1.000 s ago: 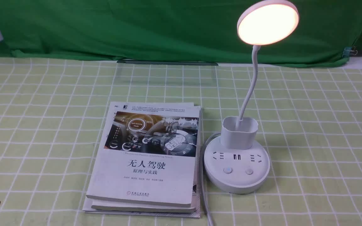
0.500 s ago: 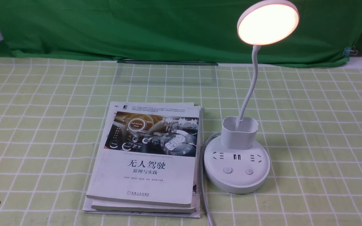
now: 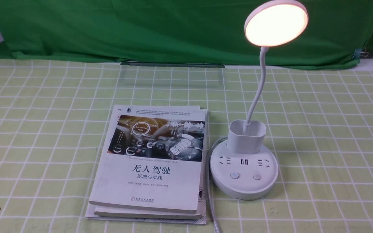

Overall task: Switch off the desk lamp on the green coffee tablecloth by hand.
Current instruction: 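Press the power button on the lamp base to turn the lamp off with the right gripper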

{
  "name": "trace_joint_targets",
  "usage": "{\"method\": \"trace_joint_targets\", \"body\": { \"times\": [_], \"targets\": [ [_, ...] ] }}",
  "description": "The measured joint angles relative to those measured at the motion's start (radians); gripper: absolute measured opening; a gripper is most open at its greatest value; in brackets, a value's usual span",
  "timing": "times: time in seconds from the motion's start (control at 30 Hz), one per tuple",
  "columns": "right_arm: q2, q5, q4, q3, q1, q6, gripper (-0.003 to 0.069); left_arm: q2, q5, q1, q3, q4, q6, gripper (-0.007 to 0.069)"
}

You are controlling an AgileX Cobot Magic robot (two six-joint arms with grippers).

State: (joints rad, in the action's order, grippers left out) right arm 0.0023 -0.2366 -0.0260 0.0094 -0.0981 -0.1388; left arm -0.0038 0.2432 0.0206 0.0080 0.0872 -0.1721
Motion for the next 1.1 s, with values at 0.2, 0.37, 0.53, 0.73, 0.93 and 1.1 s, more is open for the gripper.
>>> {"method": "trace_joint_targets", "body": {
  "times": [0.2, 0.37, 0.53, 0.73, 0.93, 1.1],
  "targets": [
    [0.0, 0.127, -0.071, 0.0, 0.0, 0.168, 0.0242, 0.0, 0.0, 0.0, 0.0, 0.0, 0.0, 0.041],
    [0.0, 0.269, -0.098, 0.0, 0.0, 0.44, 0.0242, 0.0, 0.0, 0.0, 0.0, 0.0, 0.0, 0.041],
    [0.0, 0.32, -0.103, 0.0, 0.0, 0.527, 0.0236, 0.0, 0.0, 0.0, 0.0, 0.0, 0.0, 0.041],
    [0.025, 0.219, -0.106, -0.045, -0.004, 0.514, 0.0095, 0.0, 0.0, 0.0, 0.0, 0.0, 0.0, 0.041],
    [0.331, -0.204, -0.107, -0.403, -0.061, 0.268, 0.0043, 0.0, 0.0, 0.0, 0.0, 0.0, 0.0, 0.041],
    [0.681, -0.512, -0.106, -0.662, -0.073, 0.124, 0.0043, 0.0, 0.0, 0.0, 0.0, 0.0, 0.0, 0.041]
  ]
}}
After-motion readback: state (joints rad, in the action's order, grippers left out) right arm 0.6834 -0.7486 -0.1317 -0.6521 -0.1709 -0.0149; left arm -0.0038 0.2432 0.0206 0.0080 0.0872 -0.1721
